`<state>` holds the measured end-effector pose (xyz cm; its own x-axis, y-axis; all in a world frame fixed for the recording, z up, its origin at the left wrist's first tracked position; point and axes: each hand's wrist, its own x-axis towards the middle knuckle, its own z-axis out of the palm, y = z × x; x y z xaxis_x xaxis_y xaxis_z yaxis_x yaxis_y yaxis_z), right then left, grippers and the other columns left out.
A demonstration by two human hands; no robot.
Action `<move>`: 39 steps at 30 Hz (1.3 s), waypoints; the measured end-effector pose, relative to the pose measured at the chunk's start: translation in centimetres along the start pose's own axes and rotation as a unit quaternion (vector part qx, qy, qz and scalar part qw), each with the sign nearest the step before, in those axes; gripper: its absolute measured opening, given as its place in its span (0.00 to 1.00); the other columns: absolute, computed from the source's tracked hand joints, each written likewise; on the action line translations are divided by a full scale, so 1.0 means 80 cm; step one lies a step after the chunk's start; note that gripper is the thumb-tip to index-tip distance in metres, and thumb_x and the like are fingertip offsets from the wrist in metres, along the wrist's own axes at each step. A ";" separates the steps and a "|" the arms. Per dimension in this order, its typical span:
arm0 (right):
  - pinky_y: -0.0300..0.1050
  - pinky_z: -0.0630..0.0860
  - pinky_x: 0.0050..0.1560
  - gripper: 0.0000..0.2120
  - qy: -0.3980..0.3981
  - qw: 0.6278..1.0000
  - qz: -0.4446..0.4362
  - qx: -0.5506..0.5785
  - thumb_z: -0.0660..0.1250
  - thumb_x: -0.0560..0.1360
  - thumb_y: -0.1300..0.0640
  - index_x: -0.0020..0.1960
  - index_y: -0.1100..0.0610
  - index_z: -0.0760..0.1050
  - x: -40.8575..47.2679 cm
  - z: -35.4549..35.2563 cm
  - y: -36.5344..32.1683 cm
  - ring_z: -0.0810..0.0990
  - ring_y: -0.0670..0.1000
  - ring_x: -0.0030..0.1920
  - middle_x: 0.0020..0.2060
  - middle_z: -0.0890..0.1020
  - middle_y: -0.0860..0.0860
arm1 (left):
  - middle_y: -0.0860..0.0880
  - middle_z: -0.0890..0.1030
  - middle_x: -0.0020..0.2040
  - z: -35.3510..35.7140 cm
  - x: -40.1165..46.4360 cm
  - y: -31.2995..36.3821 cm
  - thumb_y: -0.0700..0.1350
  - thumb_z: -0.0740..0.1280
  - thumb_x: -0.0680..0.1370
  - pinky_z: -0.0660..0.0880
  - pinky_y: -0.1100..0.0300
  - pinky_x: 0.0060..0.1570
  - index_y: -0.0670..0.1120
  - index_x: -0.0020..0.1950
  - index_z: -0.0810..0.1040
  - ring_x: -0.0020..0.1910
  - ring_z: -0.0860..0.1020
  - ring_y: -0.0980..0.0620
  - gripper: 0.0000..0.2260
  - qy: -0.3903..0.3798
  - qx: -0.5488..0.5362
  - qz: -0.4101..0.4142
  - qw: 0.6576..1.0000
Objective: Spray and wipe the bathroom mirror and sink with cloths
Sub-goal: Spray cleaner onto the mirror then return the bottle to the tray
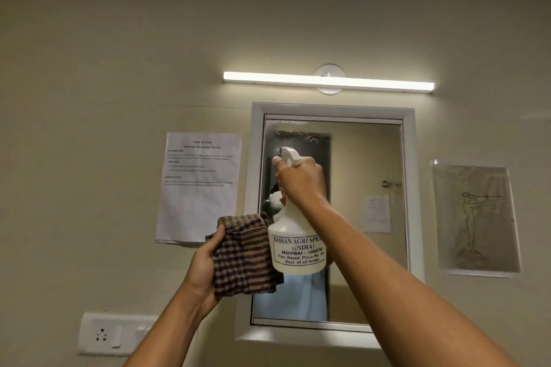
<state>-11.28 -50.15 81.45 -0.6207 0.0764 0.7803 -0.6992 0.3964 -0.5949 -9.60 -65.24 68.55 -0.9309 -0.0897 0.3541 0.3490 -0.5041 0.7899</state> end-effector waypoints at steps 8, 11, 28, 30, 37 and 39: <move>0.37 0.74 0.29 0.16 0.030 0.999 0.020 -0.027 0.65 0.79 0.46 0.47 0.59 0.82 -0.038 -0.016 0.040 0.83 0.49 0.33 0.35 0.84 0.52 | 0.37 0.83 0.58 -0.019 -0.014 -0.025 0.56 0.56 0.82 0.73 0.39 0.62 0.39 0.61 0.80 0.55 0.83 0.36 0.24 -0.016 -0.023 -0.020 0.999; 0.50 0.83 0.40 0.17 0.065 0.997 0.032 -0.025 0.64 0.79 0.46 0.42 0.58 0.82 -0.040 -0.040 0.052 0.84 0.51 0.35 0.33 0.84 0.52 | 0.36 0.83 0.59 -0.022 -0.019 -0.037 0.56 0.56 0.82 0.75 0.39 0.60 0.38 0.61 0.80 0.55 0.83 0.36 0.24 -0.019 -0.033 -0.026 0.999; 0.48 0.81 0.37 0.15 0.180 0.970 0.151 -0.057 0.66 0.79 0.46 0.37 0.54 0.75 -0.078 -0.187 0.142 0.82 0.54 0.30 0.33 0.82 0.53 | 0.39 0.84 0.56 0.029 -0.018 -0.094 0.56 0.57 0.82 0.76 0.40 0.56 0.42 0.60 0.81 0.51 0.84 0.38 0.22 -0.038 -0.026 -0.050 0.998; 0.46 0.81 0.35 0.17 0.186 0.966 0.168 -0.058 0.66 0.78 0.44 0.43 0.57 0.77 -0.084 -0.194 0.153 0.83 0.54 0.31 0.36 0.83 0.55 | 0.39 0.84 0.57 0.034 -0.018 -0.101 0.56 0.57 0.82 0.77 0.41 0.55 0.42 0.61 0.80 0.52 0.84 0.38 0.22 -0.036 -0.027 -0.056 0.997; 0.53 0.84 0.36 0.14 0.175 0.966 0.182 -0.055 0.67 0.78 0.44 0.39 0.52 0.76 -0.113 -0.191 0.177 0.83 0.55 0.32 0.36 0.83 0.55 | 0.39 0.84 0.57 0.033 -0.022 -0.116 0.56 0.57 0.82 0.76 0.41 0.55 0.42 0.61 0.80 0.52 0.84 0.39 0.22 -0.023 -0.012 -0.067 0.997; 0.56 0.83 0.40 0.14 0.156 0.973 0.162 -0.058 0.67 0.78 0.45 0.36 0.47 0.73 -0.119 -0.171 0.178 0.83 0.55 0.36 0.35 0.82 0.52 | 0.39 0.84 0.57 0.028 -0.025 -0.116 0.56 0.56 0.82 0.77 0.42 0.55 0.42 0.60 0.81 0.52 0.84 0.40 0.22 -0.014 -0.011 -0.066 0.998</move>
<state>-10.49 -32.75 68.17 -0.6520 0.4807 0.5863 -0.4290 0.4038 -0.8081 -10.69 -58.45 61.66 -0.9651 0.0020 0.2618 0.2212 -0.5287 0.8195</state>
